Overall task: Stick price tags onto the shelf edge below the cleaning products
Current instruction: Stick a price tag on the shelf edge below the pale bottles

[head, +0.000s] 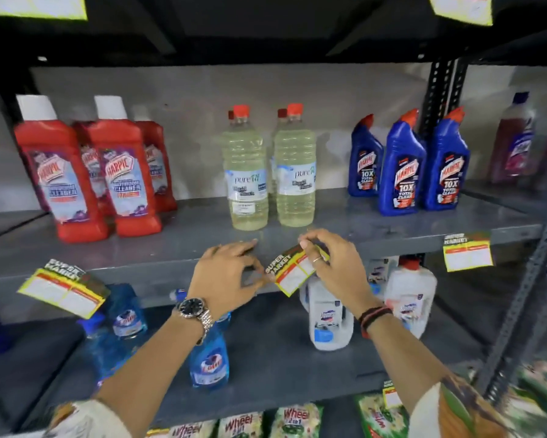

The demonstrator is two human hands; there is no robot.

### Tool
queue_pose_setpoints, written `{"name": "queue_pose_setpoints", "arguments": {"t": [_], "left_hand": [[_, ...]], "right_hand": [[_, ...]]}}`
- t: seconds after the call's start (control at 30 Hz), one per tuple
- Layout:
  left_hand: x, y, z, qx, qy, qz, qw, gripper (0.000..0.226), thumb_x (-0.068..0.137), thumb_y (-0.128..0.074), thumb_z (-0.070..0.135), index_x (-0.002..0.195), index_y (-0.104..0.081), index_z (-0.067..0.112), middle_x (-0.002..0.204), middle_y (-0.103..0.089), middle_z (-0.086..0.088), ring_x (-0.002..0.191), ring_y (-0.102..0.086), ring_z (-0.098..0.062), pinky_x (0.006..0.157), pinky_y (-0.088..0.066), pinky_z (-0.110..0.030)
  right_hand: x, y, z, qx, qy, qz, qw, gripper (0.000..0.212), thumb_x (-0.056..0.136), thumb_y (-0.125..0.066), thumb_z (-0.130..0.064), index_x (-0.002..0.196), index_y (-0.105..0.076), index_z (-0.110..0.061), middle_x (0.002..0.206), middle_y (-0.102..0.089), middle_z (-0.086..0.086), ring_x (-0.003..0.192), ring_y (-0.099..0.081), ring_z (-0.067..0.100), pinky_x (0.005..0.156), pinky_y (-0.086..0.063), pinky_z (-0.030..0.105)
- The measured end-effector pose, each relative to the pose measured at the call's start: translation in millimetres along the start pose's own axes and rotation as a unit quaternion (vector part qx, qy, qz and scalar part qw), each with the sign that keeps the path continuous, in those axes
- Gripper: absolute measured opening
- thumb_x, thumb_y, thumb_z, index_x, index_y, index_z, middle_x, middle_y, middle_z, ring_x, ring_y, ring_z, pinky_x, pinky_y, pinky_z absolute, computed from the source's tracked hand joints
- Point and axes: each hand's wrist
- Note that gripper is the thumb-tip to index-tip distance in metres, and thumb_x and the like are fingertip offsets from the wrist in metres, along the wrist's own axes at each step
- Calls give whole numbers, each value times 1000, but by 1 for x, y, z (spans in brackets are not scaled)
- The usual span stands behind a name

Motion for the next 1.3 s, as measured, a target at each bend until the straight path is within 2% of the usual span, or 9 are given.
{"name": "queue_pose_setpoints", "arguments": {"t": [0.2,0.33,0.47,0.6,0.7,0.83,1.03,1.17,1.3], "left_hand": [[-1,-3,4,-35,14,19,999,15,88,-54,39,92,-63,28,133,-57,10,120,-53,-16,108,-32,-38],[0,12,11,-106,63,36,992,7,89,-51,33,86,-54,27,94,-74,8,77,-64,-23,89,-50,-41],[-2,16,9,-93,35,4,995,7,79,-63,31,75,-59,25,122,-62,21,89,-66,-11,104,-39,-40],[-4,12,3,-43,6,-33,999,8,74,-64,35,72,-63,27,135,-51,22,117,-54,-4,111,-30,-36],[-2,13,2,-65,9,0,998,8,74,-66,34,71,-63,27,127,-58,23,118,-54,-2,100,-41,-31],[5,17,6,-75,52,42,995,8,73,-65,35,72,-64,27,108,-67,29,92,-66,-2,68,-45,-20],[13,17,11,-81,86,70,991,9,67,-69,33,64,-64,26,94,-71,28,78,-65,-4,60,-44,-22],[16,12,11,-87,108,80,987,22,64,-72,37,59,-57,22,89,-71,28,76,-64,-1,56,-41,-20],[15,8,12,-100,120,105,982,31,66,-74,47,60,-52,25,85,-71,27,75,-63,2,55,-41,-19]], "right_hand": [[0,-1,1,-55,-4,16,998,17,95,-51,-25,96,-64,-14,86,-74,4,77,-65,20,68,-51,39],[5,-1,1,-53,-5,-3,999,20,97,-45,-28,97,-59,-13,89,-74,3,71,-64,17,56,-44,23],[3,4,10,-55,4,-61,997,11,93,-52,-19,92,-61,-12,107,-72,1,77,-61,7,62,-37,4],[-2,7,21,-112,30,-138,984,12,89,-55,-15,82,-64,-19,128,-60,-7,113,-54,9,89,-39,24],[1,9,21,-118,46,-124,984,12,90,-53,-21,82,-61,-22,126,-62,-8,107,-57,10,84,-39,24],[6,9,17,-99,46,-79,991,10,92,-53,-22,88,-60,-17,116,-70,-3,93,-64,15,77,-46,27],[7,3,18,-102,49,-49,992,9,91,-54,-21,90,-61,-15,109,-73,-3,89,-65,14,75,-48,26],[5,-1,17,-90,48,-25,994,3,86,-58,-17,85,-59,-19,98,-74,-2,87,-64,7,85,-52,41],[4,-7,15,-116,34,13,993,20,80,-67,-32,91,-55,-21,89,-71,-4,83,-65,14,82,-48,39]]}}
Point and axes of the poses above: each hand's wrist, its own x-axis towards the middle knuckle, its own y-axis out of the back of the hand, z = x × y
